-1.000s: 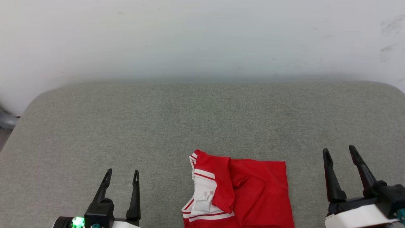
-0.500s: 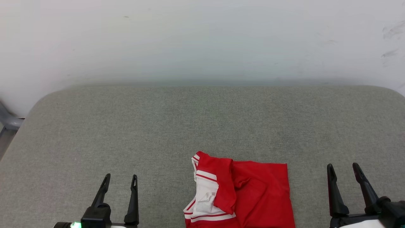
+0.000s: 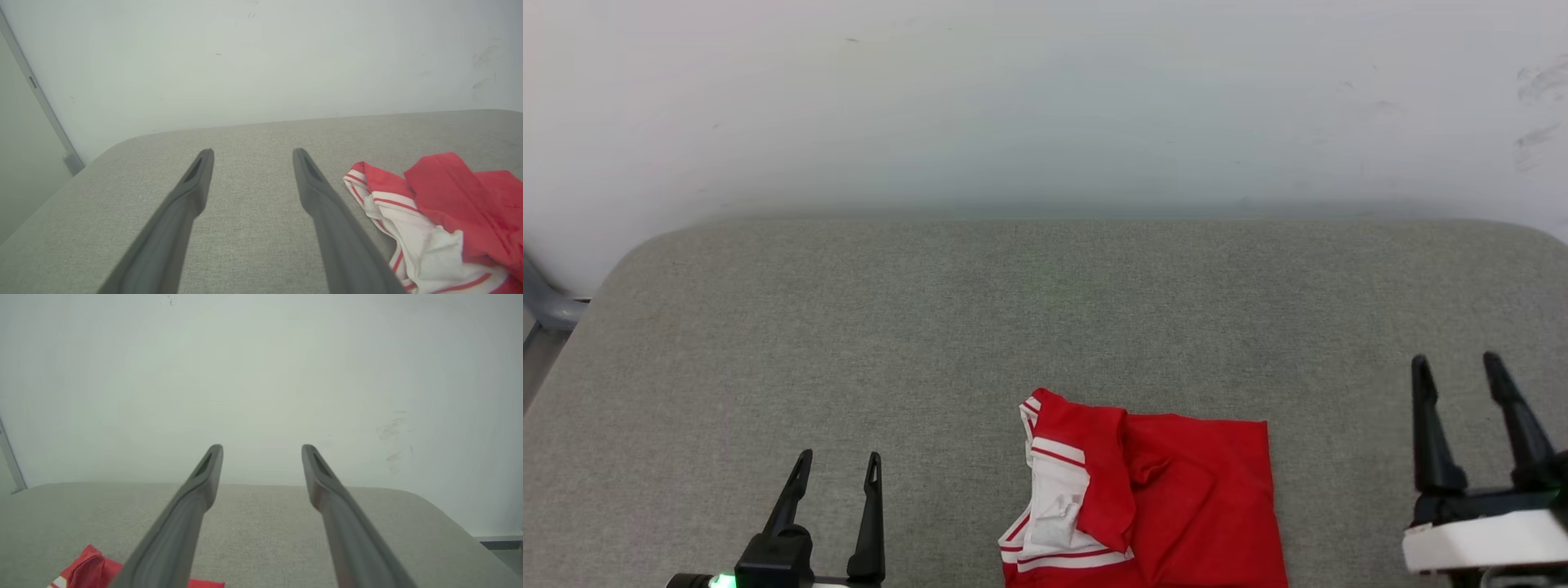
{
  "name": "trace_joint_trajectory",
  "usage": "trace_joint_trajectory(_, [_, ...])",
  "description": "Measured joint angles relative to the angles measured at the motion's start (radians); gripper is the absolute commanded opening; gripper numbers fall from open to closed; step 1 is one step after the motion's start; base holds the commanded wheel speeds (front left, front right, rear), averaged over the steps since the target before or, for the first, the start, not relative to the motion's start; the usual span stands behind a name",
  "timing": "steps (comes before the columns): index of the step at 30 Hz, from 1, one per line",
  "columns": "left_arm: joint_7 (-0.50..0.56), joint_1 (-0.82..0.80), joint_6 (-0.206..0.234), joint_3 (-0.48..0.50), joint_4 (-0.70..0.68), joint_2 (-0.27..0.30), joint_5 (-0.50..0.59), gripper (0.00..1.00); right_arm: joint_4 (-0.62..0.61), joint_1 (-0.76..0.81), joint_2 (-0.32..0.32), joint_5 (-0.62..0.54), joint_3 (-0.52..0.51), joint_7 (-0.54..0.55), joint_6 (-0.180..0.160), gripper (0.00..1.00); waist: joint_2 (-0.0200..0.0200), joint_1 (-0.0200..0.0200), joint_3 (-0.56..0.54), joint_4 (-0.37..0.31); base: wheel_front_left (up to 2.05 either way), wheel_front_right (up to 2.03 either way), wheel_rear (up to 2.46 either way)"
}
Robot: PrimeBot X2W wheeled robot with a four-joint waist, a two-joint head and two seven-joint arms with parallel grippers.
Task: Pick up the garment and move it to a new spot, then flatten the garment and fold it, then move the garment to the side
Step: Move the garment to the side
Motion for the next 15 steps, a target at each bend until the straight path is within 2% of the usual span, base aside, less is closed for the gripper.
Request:
trace_joint_trajectory(3, [0.000, -0.003, -0.005, -0.002, 0.003, -0.002, 0.000, 1.00, 0.007, -0.061, -0.064, 0.014, -0.002, 0.000, 0.000, 1.00, 0.0000, 0.0000, 0.004, 0.002, 0.00, 0.00, 0.00])
trace_joint_trajectory(6, [0.000, -0.006, -0.007, -0.005, 0.006, -0.004, 0.005, 1.00, 0.037, -0.119, -0.138, 0.096, 0.041, 0.043, 0.000, 1.00, 0.0000, 0.0000, 0.006, 0.006, 0.00, 0.00, 0.00])
trace_joint_trajectory(10, [0.000, -0.010, -0.012, -0.007, 0.008, -0.004, 0.006, 1.00, 0.032, -0.191, -0.289, 0.293, 0.173, 0.233, 0.001, 1.00, 0.0000, 0.0000, 0.011, 0.011, 0.00, 0.00, 0.00])
trace_joint_trajectory(13, [0.000, -0.014, -0.013, -0.007, 0.011, -0.005, 0.006, 1.00, 0.021, -0.243, -0.398, 0.420, 0.211, 0.370, 0.000, 1.00, 0.0000, 0.0000, 0.018, 0.016, 0.00, 0.00, 0.00])
trace_joint_trajectory(15, [0.000, -0.019, -0.015, -0.011, 0.011, -0.006, 0.007, 1.00, 0.016, -0.258, -0.447, 0.486, 0.239, 0.463, 0.000, 1.00, 0.0000, 0.0000, 0.023, 0.020, 0.00, 0.00, 0.00])
